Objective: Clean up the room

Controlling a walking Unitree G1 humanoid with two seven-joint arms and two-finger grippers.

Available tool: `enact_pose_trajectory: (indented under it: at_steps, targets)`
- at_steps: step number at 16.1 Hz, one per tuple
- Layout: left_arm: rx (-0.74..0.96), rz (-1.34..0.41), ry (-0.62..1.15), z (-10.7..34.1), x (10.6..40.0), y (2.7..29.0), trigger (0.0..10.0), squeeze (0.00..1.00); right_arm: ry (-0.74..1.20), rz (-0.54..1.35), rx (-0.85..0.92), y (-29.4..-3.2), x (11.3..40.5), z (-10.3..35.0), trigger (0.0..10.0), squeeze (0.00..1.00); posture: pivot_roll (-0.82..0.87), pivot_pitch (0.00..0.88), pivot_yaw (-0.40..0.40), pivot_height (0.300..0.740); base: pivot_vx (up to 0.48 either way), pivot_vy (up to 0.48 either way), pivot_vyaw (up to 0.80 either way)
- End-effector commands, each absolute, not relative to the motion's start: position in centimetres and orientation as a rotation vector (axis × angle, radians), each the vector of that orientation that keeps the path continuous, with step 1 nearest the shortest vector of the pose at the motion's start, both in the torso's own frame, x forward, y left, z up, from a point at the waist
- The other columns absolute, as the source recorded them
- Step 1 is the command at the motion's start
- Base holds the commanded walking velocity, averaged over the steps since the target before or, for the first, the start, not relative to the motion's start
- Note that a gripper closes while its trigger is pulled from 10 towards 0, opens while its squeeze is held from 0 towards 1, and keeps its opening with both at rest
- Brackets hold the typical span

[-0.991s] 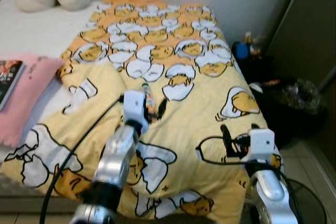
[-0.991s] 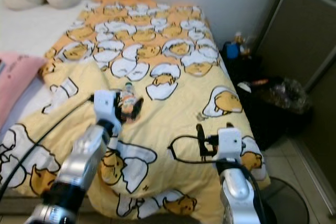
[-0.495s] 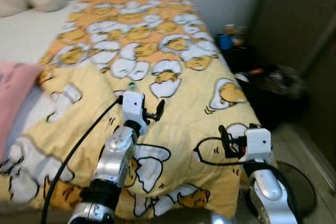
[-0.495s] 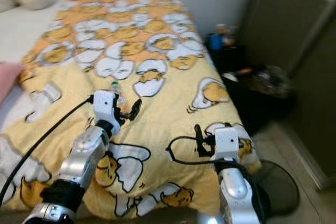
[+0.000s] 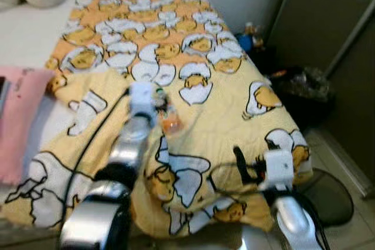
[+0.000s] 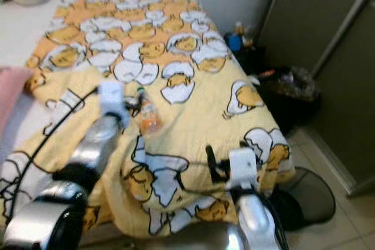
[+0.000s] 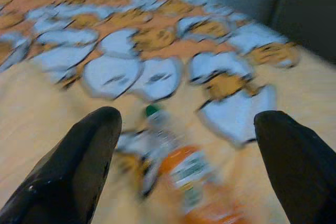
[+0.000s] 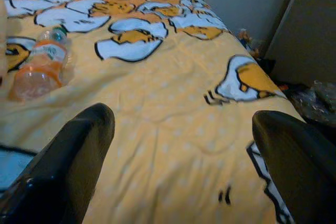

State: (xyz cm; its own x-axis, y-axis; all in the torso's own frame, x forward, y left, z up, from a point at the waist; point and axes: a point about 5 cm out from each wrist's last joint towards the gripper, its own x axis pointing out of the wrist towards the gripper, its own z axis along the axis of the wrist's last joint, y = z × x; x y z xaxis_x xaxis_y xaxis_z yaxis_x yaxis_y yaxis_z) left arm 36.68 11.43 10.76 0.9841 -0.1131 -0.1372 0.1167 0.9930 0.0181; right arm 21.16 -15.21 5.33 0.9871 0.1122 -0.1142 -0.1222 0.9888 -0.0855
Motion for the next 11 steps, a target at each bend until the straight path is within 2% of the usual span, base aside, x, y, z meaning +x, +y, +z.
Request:
enact_pose_trajectory:
  at_steps: [1, 6, 9, 11]
  targets:
    - [0.034, -0.145, 0.142, 10.9, 36.9, 10.5, 10.0, 0.00, 0.090, 0.091, -0.103, -15.6, 21.1, 6.0, 10.0, 0.00, -0.14, 0.000, 0.020, 0.740, 0.000, 0.000, 0.00]
    - [0.092, -0.073, 0.199, 12.5, 38.6, 8.3, 10.0, 0.00, 0.144, 0.106, -0.123, -14.7, 16.4, 6.3, 10.0, 0.00, -0.29, 0.018, 0.030, 0.740, 0.000, 0.000, 0.00]
    - [0.154, 0.082, 0.242, 11.9, 38.5, 9.2, 10.0, 0.00, 0.216, 0.018, -0.120, -15.3, 12.2, 6.7, 10.0, 0.00, -0.41, 0.108, 0.048, 0.740, 0.000, 0.000, 0.00]
    - [0.180, 0.164, 0.254, 11.4, 38.3, 10.1, 10.0, 0.00, 0.233, 0.078, -0.096, -14.2, 10.4, 7.4, 10.0, 0.00, -0.44, 0.149, 0.045, 0.740, 0.000, 0.000, 0.00]
